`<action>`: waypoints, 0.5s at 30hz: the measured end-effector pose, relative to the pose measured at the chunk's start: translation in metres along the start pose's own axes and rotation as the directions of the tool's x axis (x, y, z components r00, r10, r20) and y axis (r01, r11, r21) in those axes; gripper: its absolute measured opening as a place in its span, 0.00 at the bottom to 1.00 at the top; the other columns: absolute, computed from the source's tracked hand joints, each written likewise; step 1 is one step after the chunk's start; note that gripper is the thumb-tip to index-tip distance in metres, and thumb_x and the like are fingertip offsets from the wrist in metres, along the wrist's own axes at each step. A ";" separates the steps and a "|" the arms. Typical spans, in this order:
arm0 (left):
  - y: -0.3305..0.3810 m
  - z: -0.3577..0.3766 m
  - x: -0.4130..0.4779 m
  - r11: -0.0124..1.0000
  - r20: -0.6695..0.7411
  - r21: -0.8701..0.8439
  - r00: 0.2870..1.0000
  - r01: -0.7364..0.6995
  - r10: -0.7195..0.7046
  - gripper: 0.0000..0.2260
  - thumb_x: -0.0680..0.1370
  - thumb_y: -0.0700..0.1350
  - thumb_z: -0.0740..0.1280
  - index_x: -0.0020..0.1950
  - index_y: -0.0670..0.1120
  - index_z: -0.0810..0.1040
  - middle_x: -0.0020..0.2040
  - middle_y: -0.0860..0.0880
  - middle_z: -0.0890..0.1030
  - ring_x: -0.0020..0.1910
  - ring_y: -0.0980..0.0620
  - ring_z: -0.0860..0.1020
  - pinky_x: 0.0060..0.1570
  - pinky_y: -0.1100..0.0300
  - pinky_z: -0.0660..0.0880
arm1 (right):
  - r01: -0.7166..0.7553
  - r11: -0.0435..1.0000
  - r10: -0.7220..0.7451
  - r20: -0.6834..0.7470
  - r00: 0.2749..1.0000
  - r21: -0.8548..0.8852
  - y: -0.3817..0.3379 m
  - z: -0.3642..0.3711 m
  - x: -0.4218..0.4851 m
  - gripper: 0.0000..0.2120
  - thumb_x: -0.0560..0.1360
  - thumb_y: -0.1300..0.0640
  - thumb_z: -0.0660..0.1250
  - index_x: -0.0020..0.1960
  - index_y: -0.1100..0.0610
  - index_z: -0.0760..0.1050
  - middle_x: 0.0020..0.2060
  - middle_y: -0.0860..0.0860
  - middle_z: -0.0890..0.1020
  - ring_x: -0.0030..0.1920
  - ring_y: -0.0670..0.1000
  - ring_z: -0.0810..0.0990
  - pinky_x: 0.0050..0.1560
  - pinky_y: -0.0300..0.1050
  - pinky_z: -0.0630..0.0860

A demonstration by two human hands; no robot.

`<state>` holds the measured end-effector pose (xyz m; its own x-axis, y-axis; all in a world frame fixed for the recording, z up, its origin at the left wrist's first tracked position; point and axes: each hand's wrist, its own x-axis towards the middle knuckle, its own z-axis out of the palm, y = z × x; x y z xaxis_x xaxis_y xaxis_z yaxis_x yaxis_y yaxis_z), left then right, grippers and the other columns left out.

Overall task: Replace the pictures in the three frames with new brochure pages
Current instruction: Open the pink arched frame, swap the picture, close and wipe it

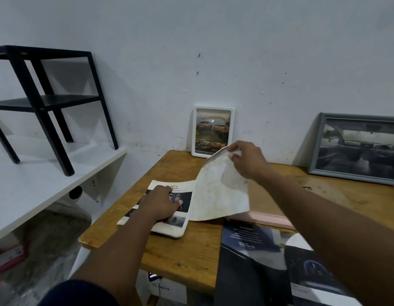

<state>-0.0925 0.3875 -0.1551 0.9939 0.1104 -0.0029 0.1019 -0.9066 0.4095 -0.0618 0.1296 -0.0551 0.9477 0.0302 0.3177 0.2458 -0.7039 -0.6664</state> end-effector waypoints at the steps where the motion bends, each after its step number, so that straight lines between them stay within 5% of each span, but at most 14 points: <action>1: 0.005 -0.004 0.003 1.000 0.050 -0.001 0.998 0.024 -0.024 0.26 0.75 0.59 0.72 0.69 0.49 0.76 0.65 0.49 0.79 0.62 0.47 0.78 0.64 0.50 0.74 | -0.002 1.000 0.002 0.012 1.000 0.001 0.011 -0.012 0.003 0.10 0.81 0.60 0.65 0.61 0.56 0.79 0.61 0.54 0.79 0.54 0.51 0.76 0.49 0.43 0.71; 4: 0.025 -0.018 0.007 0.997 0.117 0.032 0.991 0.064 -0.067 0.26 0.74 0.57 0.74 0.68 0.46 0.76 0.64 0.46 0.79 0.61 0.46 0.78 0.61 0.52 0.75 | -0.062 0.998 0.061 0.043 0.997 0.005 0.045 -0.042 0.005 0.08 0.80 0.59 0.67 0.58 0.57 0.81 0.59 0.54 0.81 0.56 0.53 0.78 0.50 0.42 0.72; 8: 0.064 -0.015 0.006 0.999 -0.007 -0.033 1.000 -0.029 0.029 0.22 0.78 0.59 0.69 0.66 0.47 0.77 0.64 0.46 0.80 0.61 0.44 0.77 0.62 0.51 0.74 | -0.159 0.987 0.160 0.056 0.986 -0.008 0.090 -0.066 0.001 0.07 0.79 0.59 0.69 0.55 0.59 0.82 0.57 0.55 0.82 0.56 0.54 0.78 0.56 0.48 0.75; 15: 0.141 0.030 0.011 0.945 0.209 -0.296 0.956 -0.139 0.206 0.26 0.80 0.59 0.67 0.76 0.52 0.69 0.73 0.49 0.73 0.68 0.47 0.74 0.65 0.50 0.73 | -0.230 0.966 0.237 0.044 0.971 -0.117 0.141 -0.063 0.004 0.05 0.79 0.56 0.68 0.53 0.55 0.81 0.55 0.55 0.82 0.51 0.53 0.78 0.47 0.45 0.76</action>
<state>-0.0660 0.2488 -0.1243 0.9801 -0.1659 -0.1089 -0.0541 -0.7513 0.6577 -0.0358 -0.0143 -0.1057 0.9870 -0.1062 0.1207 -0.0049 -0.7703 -0.6377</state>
